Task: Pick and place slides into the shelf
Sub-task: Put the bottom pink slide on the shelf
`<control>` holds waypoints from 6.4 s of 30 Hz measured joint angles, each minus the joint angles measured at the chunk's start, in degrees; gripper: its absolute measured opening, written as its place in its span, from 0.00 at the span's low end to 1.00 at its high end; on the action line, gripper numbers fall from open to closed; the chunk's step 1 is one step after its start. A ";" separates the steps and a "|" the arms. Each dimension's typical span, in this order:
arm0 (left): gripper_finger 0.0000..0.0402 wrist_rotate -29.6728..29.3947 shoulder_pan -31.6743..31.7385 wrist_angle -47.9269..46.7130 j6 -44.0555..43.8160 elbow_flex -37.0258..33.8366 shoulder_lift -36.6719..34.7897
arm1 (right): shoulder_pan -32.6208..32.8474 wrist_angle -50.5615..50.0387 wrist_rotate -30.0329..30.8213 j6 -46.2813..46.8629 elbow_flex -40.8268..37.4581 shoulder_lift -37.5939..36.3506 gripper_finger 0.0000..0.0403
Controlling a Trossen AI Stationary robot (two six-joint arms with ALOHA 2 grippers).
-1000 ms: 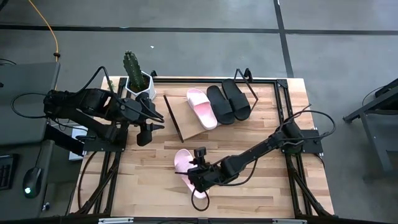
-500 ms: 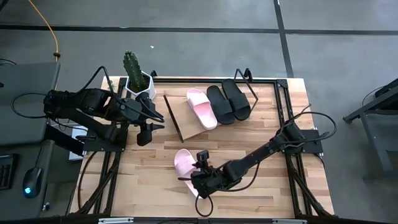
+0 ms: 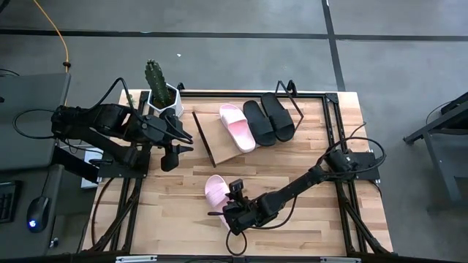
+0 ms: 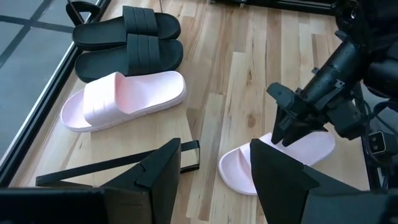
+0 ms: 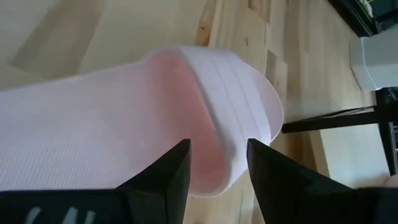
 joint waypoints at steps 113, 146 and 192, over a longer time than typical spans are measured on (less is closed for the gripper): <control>0.44 0.02 0.00 -0.04 -0.03 0.00 0.00 | -14.61 -19.34 9.34 2.99 0.02 -15.53 0.00; 0.44 0.52 0.00 -0.25 0.00 0.00 0.00 | -32.53 2.07 -11.70 -16.85 0.02 -15.53 0.00; 0.44 0.48 0.00 -0.19 0.00 0.01 0.00 | -40.98 11.03 -21.70 -21.64 0.02 -7.56 0.00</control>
